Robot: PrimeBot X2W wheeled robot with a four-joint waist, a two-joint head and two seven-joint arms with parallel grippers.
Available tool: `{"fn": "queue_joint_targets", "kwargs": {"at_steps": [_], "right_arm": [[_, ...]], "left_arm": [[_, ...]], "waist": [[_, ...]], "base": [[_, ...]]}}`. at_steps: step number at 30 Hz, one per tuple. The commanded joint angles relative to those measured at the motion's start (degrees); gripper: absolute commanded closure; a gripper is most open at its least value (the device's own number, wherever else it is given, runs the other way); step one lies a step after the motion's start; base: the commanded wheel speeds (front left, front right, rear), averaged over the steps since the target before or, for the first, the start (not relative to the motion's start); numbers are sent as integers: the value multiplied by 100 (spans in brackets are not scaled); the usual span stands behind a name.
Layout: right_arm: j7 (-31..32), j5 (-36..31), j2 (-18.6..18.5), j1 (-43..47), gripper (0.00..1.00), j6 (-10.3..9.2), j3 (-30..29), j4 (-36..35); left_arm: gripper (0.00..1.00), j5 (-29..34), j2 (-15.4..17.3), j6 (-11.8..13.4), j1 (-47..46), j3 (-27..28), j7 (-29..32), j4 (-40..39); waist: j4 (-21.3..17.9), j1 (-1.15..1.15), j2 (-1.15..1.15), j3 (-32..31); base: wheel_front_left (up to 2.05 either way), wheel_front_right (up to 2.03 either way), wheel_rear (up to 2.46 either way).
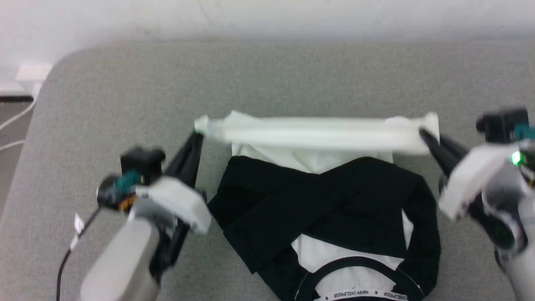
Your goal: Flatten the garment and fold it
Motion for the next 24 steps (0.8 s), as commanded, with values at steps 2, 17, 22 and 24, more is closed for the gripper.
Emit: {"fn": "queue_joint_targets", "kwargs": {"at_steps": [2,17,22,24], "right_arm": [[153,-97,27,620,100,-12,-273,-444],[984,-861,1436,3421,83,-12,-1353,-1593],[954,-1064,1611,3702,0,-12,-1298,-1270],[883,-1067,1651,3773,0,-12,-1224,-1244]], "left_arm": [[100,-50,166,203,539,-17,162,-478],[100,-380,662,1199,3026,-381,1436,-1847],[100,-564,600,1285,3369,-458,1598,-1795],[84,-590,541,1230,3414,-549,1608,-1723]], "waist": [[-195,2,0,-409],[-355,2,0,-573],[-320,2,0,-676],[-299,2,0,-720]], "base": [[0,0,0],[0,0,0],[0,0,0],[0,0,0]]}}
